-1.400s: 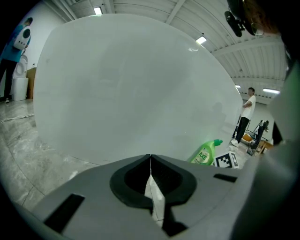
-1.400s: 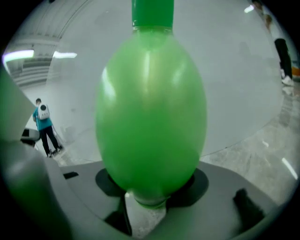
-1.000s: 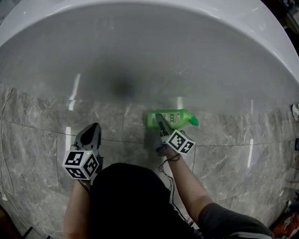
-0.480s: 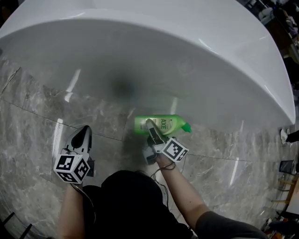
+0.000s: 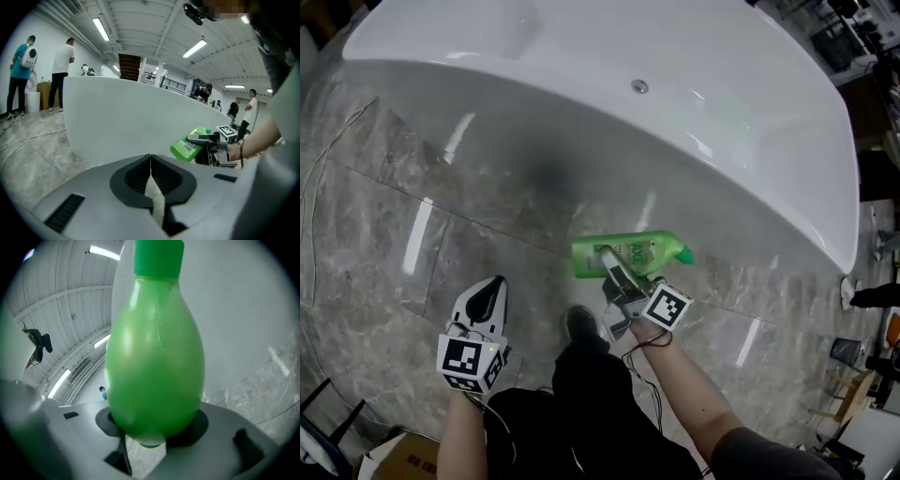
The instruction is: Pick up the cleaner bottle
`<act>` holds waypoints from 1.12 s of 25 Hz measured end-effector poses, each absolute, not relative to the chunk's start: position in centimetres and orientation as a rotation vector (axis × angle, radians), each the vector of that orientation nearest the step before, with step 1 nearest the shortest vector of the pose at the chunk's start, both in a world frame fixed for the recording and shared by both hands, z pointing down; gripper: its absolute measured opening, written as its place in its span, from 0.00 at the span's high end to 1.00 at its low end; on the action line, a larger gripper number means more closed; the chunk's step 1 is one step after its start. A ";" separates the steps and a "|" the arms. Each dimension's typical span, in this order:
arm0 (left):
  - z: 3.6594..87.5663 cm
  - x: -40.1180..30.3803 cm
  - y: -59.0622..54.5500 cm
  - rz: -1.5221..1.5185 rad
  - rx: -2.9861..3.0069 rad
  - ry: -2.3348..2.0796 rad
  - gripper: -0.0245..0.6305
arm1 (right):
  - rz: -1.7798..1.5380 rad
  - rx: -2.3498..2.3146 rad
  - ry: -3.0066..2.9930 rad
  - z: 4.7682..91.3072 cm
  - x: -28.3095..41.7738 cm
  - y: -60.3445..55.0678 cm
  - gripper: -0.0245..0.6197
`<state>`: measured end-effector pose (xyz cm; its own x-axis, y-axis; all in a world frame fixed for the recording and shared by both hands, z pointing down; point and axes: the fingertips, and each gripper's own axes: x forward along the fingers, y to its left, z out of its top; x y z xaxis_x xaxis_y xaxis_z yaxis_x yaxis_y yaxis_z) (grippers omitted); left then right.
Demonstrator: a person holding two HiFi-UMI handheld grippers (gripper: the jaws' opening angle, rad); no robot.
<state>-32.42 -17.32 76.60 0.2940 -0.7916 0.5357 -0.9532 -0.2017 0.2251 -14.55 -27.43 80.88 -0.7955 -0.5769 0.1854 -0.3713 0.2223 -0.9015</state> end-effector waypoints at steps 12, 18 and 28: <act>58.4 -31.4 -8.0 0.219 1.915 -1.564 0.94 | -1.693 -0.791 2.272 61.3 -18.5 -18.0 0.64; 49.2 -31.4 -2.4 0.144 1.922 -1.586 0.94 | -1.704 -0.727 2.304 52.3 -19.9 -12.0 0.64; 40.5 -32.3 5.0 0.037 1.946 -1.628 0.94 | -1.702 -0.692 2.354 41.8 -20.4 -3.0 0.64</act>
<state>-32.28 5.00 40.55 0.2490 -0.8890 0.3844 -0.9053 -0.0726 0.4185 -20.43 -3.03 41.78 -0.8812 -0.4513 0.1406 -0.2749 0.2472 -0.9292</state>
